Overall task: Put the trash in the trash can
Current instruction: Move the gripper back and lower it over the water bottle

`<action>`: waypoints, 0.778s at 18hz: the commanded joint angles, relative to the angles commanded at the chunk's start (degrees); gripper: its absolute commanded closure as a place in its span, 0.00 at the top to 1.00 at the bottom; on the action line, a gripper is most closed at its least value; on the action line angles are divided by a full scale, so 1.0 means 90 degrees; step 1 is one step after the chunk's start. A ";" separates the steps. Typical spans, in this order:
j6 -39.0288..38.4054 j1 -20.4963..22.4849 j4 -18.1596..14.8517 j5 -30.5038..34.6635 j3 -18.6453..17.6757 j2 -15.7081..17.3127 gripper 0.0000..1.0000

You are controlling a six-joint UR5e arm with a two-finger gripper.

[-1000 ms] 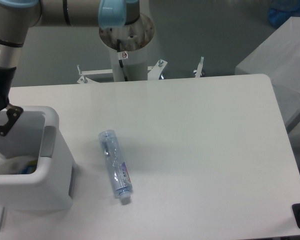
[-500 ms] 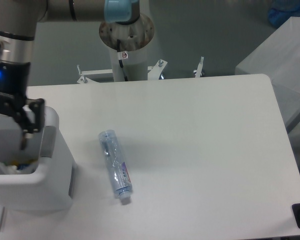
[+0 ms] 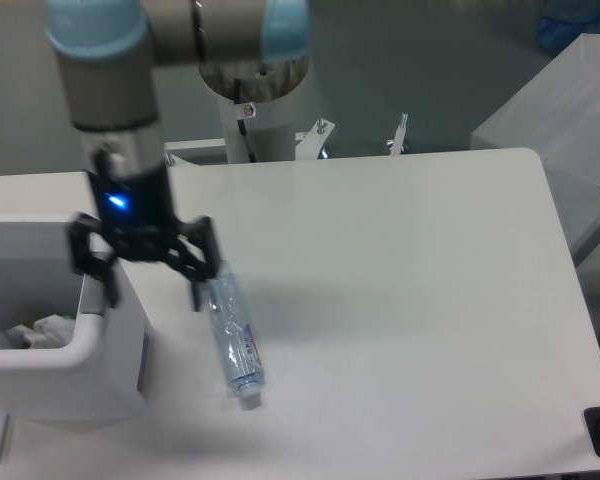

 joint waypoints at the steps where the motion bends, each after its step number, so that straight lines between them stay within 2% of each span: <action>1: -0.0291 0.0029 0.0020 0.0000 -0.0049 -0.0117 1.00; 4: -0.1269 0.0186 0.0156 -0.0020 -0.0069 -0.0556 1.00; 14: -0.2150 0.0235 0.0595 -0.0049 -0.0011 -0.1807 1.00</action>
